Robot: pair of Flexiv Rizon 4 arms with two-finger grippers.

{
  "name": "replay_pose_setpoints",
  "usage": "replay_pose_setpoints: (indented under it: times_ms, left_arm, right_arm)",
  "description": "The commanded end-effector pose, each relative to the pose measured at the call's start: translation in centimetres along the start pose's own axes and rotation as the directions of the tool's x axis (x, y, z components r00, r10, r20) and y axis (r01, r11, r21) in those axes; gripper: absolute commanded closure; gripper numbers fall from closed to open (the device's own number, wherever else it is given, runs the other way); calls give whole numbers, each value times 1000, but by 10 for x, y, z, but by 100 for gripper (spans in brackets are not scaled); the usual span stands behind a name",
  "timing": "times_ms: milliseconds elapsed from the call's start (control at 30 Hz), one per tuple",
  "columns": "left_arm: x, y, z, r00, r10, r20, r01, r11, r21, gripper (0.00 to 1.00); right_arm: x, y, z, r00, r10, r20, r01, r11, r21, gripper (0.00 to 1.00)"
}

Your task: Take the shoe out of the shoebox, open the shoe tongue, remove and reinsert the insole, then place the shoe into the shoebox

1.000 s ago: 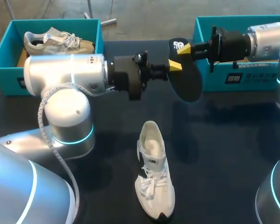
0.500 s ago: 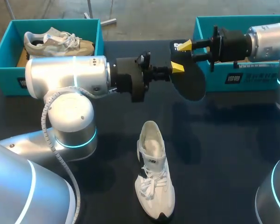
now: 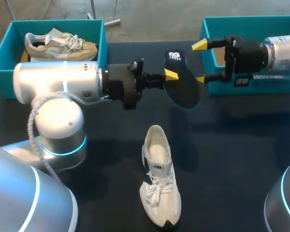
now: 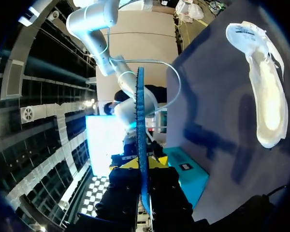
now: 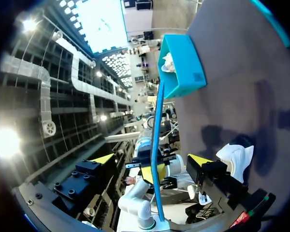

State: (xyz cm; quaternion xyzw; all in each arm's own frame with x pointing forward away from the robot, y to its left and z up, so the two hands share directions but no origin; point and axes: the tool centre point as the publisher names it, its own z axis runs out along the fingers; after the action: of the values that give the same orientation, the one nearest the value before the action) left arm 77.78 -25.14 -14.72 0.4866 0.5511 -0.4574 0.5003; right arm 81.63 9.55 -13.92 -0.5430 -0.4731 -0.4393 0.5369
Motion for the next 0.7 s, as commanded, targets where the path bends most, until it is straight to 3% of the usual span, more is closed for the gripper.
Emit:
replay_pose_setpoints:
  times_ms: [33,300,467,567,667,700]
  left_arm:
    - [0,-3,-36,1000,0,-7,1,1000,6,100]
    - [2,-8,-57,999,-34,-31,35,999,21,100]
    - [7,-15,-58,972,-226,-69,230,971,64,100]
    - [10,-15,-59,913,-396,-99,406,908,108,100]
    - [11,-15,-62,772,-626,-108,625,718,306,100]
    - [11,-15,-62,772,-626,-108,625,718,306,100]
  right_arm:
    - [-4,-10,-6,1000,4,-1,-4,1000,-13,0]
    - [-8,-16,-10,1000,6,-4,-6,1000,-27,0]
    - [-8,-16,-10,1000,6,-4,-6,1000,-27,0]
    - [-8,-16,-10,1000,6,-4,-6,1000,-27,0]
    - [-8,-16,-10,1000,6,-4,-6,1000,-27,0]
    - [-8,-16,-10,1000,6,-4,-6,1000,-27,0]
